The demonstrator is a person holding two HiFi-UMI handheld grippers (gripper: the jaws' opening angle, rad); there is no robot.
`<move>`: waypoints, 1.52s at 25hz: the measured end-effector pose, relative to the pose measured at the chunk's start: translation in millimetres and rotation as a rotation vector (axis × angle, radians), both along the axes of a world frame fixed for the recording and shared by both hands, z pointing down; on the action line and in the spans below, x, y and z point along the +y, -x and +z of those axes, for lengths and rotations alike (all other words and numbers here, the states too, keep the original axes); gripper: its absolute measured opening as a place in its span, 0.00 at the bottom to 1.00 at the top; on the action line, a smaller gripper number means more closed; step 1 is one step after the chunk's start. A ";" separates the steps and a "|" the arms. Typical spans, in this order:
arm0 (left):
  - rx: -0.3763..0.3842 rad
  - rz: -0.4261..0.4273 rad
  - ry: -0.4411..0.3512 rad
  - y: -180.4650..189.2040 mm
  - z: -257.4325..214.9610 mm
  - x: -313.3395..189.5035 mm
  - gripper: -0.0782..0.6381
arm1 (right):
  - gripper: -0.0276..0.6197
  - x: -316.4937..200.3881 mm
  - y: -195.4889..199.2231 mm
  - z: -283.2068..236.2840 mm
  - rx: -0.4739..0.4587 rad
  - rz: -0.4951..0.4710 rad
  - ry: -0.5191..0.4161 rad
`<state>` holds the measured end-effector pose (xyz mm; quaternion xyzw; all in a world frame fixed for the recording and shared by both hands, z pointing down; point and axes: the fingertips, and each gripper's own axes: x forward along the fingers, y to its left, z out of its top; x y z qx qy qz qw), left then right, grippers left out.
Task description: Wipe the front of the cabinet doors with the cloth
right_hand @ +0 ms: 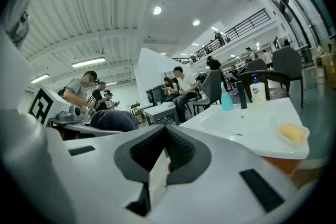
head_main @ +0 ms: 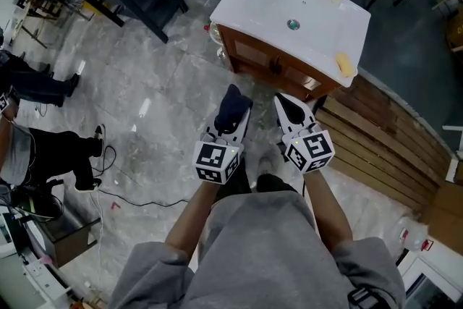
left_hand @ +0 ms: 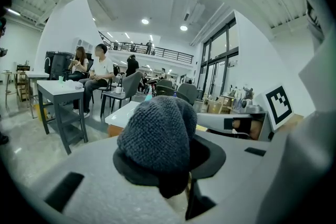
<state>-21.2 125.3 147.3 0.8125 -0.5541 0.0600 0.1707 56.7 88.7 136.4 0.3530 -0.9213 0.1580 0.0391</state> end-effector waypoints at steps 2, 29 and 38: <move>0.005 0.009 0.005 13.6 5.4 -11.8 0.26 | 0.06 -11.5 11.8 6.0 0.007 0.016 0.012; 0.067 0.082 0.068 102.8 136.7 -134.9 0.26 | 0.06 -120.4 72.3 121.6 0.110 0.154 0.066; -0.001 0.031 0.072 102.9 190.0 -171.5 0.25 | 0.06 -153.1 56.1 171.7 0.095 0.122 0.094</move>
